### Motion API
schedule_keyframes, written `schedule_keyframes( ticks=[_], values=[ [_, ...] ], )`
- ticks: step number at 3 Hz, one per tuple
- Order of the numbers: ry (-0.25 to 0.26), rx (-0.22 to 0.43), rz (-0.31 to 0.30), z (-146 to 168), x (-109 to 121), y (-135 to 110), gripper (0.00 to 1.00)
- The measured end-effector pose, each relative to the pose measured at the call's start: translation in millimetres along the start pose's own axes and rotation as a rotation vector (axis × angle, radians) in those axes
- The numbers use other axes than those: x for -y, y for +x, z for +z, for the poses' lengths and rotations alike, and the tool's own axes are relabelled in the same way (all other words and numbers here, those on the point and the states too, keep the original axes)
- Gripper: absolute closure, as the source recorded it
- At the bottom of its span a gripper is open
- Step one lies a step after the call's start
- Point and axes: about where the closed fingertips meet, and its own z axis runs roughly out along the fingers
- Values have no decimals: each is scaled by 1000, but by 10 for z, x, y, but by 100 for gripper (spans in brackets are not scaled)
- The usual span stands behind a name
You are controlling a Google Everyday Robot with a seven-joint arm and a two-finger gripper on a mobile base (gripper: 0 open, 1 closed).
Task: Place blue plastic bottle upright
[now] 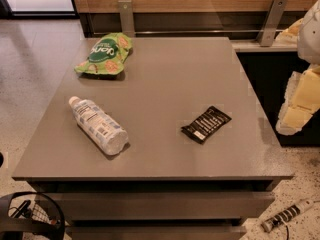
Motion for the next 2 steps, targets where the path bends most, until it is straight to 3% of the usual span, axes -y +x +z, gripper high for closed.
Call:
schedule_keyframes(
  ticks=[1,2],
  values=[
    [0,0,0,0,0,0,0],
    [1,24,-2,10,4,-172,0]
  ],
)
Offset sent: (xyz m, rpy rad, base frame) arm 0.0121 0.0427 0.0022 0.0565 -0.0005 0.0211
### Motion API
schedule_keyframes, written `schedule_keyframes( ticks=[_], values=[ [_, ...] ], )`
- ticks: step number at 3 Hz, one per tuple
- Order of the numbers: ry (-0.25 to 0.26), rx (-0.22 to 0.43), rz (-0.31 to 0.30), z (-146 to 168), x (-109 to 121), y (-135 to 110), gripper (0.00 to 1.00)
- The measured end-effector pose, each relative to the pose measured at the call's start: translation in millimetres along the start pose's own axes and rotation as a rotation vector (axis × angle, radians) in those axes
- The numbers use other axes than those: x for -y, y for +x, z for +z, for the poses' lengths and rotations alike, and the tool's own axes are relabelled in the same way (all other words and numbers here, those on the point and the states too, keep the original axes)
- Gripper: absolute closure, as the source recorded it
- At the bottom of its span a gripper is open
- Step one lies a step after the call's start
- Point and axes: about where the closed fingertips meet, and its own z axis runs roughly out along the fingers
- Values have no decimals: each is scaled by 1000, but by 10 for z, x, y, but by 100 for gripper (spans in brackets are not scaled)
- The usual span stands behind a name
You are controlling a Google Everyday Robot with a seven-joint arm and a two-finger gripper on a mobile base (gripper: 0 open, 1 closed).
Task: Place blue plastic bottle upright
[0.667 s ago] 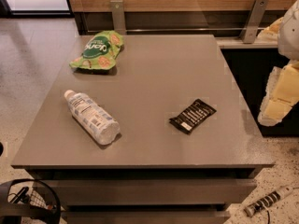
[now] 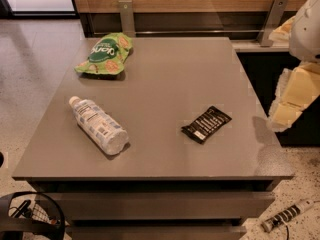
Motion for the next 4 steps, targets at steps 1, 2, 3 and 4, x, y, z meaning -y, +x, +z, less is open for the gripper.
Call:
schedule_keyframes(
  ticks=[1,2,3,4],
  values=[
    [-56,75,47,152,0,-405,0],
    [-119,159,139,390,-30,-943,0],
    [-154,225,280,571,-71,-1386,0],
    [-179,229,371,674,-73,-1770,0]
  ],
)
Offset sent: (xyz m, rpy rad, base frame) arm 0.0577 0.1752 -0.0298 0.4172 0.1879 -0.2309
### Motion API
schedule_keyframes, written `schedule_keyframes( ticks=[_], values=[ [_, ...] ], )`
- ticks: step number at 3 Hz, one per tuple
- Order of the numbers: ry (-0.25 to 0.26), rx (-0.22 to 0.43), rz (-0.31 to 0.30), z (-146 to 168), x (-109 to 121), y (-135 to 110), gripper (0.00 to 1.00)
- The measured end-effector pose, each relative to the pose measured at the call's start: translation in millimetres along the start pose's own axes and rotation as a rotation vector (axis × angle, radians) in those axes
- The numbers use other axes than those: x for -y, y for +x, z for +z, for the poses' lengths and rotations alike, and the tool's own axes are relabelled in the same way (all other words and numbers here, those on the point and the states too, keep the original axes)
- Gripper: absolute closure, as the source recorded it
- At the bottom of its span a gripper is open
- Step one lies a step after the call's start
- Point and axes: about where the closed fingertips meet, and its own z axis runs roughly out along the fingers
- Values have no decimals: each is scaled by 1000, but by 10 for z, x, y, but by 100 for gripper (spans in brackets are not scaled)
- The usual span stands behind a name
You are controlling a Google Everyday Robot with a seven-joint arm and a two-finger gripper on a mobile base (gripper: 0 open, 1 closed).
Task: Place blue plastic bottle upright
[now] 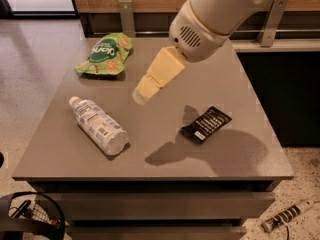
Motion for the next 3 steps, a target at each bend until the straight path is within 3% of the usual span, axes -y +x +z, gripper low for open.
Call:
schedule_keyframes(
  ticks=[1,2,3],
  values=[
    [-32,-128,2,460,-213,-548,0],
    [-35,-129,-3,472,-233,-564,0],
    [-23,-179,13,591,-260,-609,0]
  ],
)
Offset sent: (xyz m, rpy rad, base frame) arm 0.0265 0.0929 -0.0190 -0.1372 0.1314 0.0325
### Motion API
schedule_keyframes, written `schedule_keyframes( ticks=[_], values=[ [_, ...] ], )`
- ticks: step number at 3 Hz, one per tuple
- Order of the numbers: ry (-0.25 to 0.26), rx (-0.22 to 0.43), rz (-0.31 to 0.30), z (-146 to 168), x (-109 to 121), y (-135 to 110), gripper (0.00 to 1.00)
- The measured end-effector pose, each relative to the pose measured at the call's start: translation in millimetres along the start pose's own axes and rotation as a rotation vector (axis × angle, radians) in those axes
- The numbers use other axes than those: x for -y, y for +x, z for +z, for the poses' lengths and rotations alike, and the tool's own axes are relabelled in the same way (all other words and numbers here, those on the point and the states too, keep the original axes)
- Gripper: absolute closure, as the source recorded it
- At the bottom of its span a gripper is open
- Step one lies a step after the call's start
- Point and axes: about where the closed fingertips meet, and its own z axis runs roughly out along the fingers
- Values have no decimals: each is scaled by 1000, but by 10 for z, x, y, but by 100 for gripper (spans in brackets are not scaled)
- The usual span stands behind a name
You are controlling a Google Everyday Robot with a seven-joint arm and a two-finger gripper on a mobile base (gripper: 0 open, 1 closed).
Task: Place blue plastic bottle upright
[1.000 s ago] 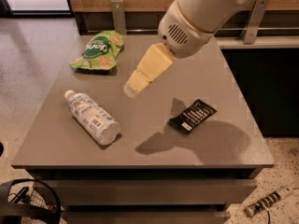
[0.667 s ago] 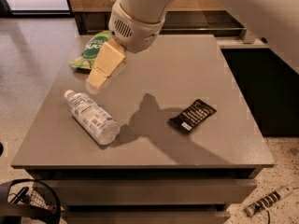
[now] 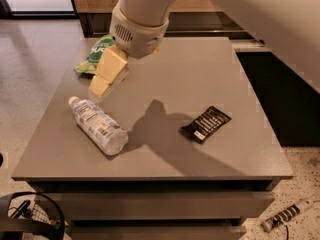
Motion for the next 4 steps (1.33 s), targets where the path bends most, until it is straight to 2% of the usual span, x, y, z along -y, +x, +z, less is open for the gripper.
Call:
schedule_keyframes(
  ticks=[1,2,3,4],
  values=[
    [36,-148,46,311,-90,-178,0],
    [56,-230,91,519,-174,-311,0],
    [65,-261,160,645,-276,-320,0],
    [56,-267,206,705,-324,-229,0]
  ],
)
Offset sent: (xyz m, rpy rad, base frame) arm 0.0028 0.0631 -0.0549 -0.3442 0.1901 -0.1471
